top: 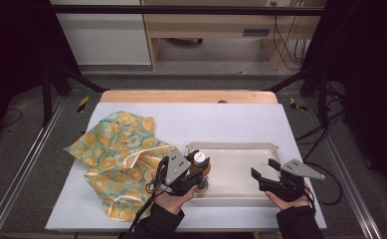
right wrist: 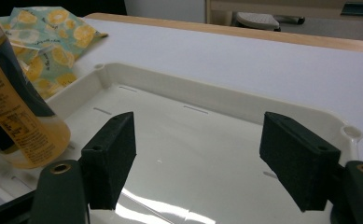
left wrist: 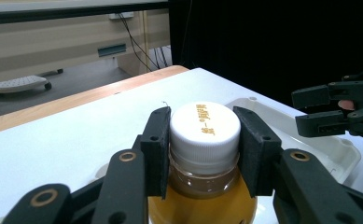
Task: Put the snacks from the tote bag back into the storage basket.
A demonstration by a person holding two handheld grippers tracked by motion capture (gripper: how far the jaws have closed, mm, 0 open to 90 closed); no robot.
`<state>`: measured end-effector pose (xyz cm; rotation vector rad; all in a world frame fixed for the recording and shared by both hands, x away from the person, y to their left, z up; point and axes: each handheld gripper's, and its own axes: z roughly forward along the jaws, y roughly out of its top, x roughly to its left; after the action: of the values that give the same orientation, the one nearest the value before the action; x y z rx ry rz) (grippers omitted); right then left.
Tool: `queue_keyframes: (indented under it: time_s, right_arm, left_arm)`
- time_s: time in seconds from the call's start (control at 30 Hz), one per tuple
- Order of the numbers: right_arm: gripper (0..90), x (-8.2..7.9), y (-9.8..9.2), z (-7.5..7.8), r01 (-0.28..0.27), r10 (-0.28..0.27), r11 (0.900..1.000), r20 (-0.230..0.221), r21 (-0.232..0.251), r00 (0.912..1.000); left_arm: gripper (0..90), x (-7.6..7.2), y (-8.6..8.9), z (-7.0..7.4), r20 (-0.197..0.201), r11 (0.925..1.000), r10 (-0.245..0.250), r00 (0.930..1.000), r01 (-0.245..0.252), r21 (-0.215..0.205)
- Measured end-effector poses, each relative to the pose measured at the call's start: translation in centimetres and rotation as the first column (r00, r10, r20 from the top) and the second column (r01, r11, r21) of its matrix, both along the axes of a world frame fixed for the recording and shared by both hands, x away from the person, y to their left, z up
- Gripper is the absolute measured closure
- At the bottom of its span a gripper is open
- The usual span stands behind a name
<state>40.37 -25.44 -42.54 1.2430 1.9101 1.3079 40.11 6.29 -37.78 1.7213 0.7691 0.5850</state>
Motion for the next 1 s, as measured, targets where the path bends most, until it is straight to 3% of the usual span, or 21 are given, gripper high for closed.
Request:
queue_keyframes:
  time_s: [0.4, 0.8, 0.9, 1.0]
  right_arm:
    - [27.1, 0.0, 0.0, 0.0, -0.001, 0.001, 1.000, -0.002, -0.001, 1.0000]
    - [27.0, 0.0, 0.1, -0.1, -0.001, 0.001, 1.000, -0.001, -0.004, 1.0000]
    - [26.9, 0.0, 0.1, -0.1, 0.001, -0.001, 1.000, -0.001, -0.003, 1.0000]
    - [26.8, 0.0, 0.0, -0.1, 0.003, -0.003, 1.000, -0.002, -0.003, 1.0000]
  left_arm:
    - [58.5, 0.0, -0.2, -1.3, -0.021, 0.9998, 0.003, 0.9998, -0.003, 0.018]
    - [57.9, -0.2, -0.1, -1.6, -0.010, 0.9998, 0.018, 0.9998, -0.018, 0.009]
    - [54.9, -0.5, 0.2, -1.1, 0.036, 0.9999, 0.009, 0.9993, -0.008, -0.014]
    - [48.0, -0.8, 0.4, 0.0, 0.052, 0.9998, 0.003, 0.9986, -0.002, -0.022]
